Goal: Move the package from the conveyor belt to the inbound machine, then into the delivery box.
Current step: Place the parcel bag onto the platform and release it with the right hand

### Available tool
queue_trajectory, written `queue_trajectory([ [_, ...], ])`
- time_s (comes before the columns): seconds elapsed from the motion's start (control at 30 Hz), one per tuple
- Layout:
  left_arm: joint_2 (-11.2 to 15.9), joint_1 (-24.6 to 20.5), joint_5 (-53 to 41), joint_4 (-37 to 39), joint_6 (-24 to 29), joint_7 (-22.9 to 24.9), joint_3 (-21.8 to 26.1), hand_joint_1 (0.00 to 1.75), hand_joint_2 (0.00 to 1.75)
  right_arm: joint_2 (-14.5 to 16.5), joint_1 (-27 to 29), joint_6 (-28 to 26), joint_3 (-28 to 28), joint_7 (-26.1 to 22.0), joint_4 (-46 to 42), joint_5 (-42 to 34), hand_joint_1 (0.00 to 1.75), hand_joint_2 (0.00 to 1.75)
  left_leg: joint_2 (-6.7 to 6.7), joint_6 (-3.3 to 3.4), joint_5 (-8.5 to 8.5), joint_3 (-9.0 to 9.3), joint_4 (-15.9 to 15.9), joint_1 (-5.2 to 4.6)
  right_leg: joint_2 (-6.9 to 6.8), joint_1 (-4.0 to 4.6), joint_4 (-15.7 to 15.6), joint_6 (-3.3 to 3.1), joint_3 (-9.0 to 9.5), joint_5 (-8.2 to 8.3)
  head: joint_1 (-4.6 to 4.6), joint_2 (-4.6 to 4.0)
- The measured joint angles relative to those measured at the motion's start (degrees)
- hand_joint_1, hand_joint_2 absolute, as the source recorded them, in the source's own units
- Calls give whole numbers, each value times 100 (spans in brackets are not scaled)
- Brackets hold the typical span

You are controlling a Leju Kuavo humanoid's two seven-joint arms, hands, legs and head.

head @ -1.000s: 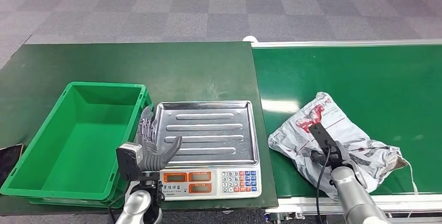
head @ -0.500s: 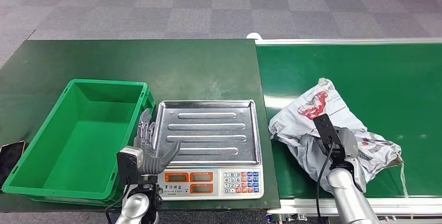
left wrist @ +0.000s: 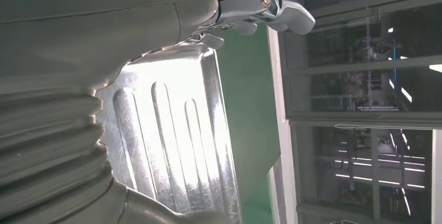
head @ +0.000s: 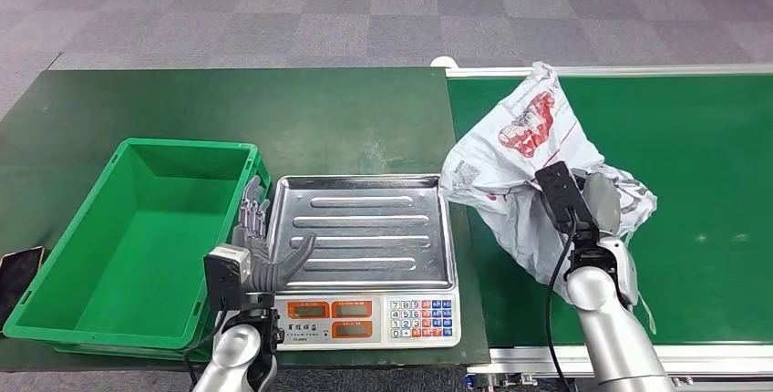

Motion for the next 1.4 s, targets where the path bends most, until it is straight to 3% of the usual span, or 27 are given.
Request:
queue_trajectory([
  [0.43, 2, -126, -85, 27, -8, 40, -10, 0, 175, 64, -177, 298, 556, -25, -158, -217, 175, 175, -1, -1, 1, -5, 0, 0, -1, 0, 2, 0, -4, 0, 0, 0],
  [0.67, 0, -373, -157, 211, 63, 37, -52, 0, 175, 347, -558, 866, 1472, -23, -28, -516, 175, 175, 2, -14, 10, -7, 0, 0, 4, 1, 15, -1, -16, 0, -1, 0],
  [0.97, 10, -558, -189, 326, 193, 8, -52, 0, 175, 853, -1331, 1107, 2738, 82, 681, -959, 175, 175, 0, -22, 21, -16, 0, 0, 0, 1, 25, -7, -32, 2, 0, 0],
  [1.4, 33, -713, -192, 431, 304, 6, -56, 0, 175, 1024, -1537, 1240, 3367, 51, 1026, -1260, 175, 175, -2, -22, 21, -19, 0, -1, 1, 0, 24, -7, -35, 3, -1, 0],
])
